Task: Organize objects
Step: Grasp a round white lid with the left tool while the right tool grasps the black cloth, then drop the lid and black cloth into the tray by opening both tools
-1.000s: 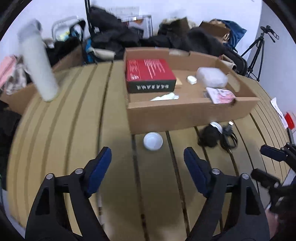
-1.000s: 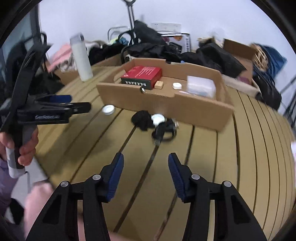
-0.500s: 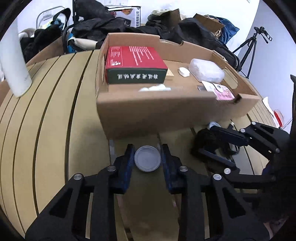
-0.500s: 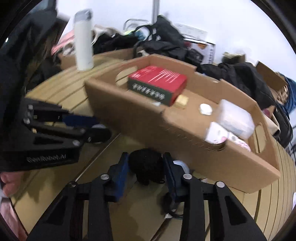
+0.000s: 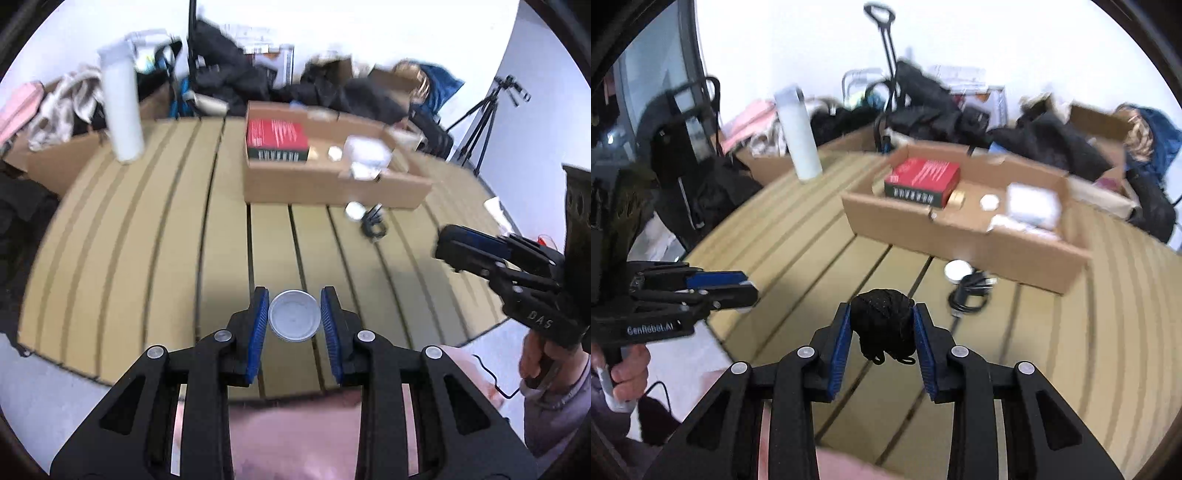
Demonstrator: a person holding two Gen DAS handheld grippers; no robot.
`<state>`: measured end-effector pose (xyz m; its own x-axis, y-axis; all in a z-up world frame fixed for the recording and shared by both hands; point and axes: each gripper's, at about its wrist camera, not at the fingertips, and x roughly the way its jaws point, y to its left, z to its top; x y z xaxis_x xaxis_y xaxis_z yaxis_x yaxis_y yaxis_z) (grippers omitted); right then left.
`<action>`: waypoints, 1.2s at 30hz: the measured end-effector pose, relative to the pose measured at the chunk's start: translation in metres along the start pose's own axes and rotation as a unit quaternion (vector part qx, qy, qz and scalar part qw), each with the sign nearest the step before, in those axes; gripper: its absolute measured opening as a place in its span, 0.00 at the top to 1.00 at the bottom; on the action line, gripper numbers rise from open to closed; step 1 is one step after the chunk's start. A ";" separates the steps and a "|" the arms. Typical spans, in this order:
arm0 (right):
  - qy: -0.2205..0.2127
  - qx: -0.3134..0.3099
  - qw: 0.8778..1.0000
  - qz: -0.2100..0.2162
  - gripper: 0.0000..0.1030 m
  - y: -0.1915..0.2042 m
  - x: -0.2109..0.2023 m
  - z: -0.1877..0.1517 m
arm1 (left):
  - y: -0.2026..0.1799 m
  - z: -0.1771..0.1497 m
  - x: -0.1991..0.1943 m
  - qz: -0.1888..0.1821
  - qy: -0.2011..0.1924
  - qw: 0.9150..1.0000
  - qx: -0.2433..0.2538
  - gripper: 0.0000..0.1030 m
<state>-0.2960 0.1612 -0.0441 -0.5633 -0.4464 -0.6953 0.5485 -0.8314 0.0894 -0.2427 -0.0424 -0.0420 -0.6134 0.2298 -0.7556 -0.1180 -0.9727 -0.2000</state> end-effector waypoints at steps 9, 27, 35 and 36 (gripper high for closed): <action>-0.068 0.032 0.997 -0.030 0.65 0.011 -0.125 -0.023 | -0.032 0.002 -0.082 -0.037 -0.079 0.996 0.030 0.75; -0.005 0.095 0.995 0.033 0.65 -0.097 0.032 0.114 | -0.038 0.184 0.115 -0.111 0.021 0.993 0.031 0.75; 0.096 0.178 0.978 0.048 0.63 -0.164 0.189 0.137 | -0.038 0.181 0.232 -0.099 0.086 0.991 0.020 0.71; 0.114 0.190 0.974 0.053 0.62 -0.170 0.206 0.137 | -0.036 0.179 0.236 -0.100 0.090 0.991 0.020 0.63</action>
<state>-0.5898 0.1657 -0.1050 -0.3407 -0.4878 -0.8037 0.3031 -0.8662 0.3972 -0.5229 0.0411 -0.1019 -0.4258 0.4170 -0.8030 -0.2555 -0.9067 -0.3355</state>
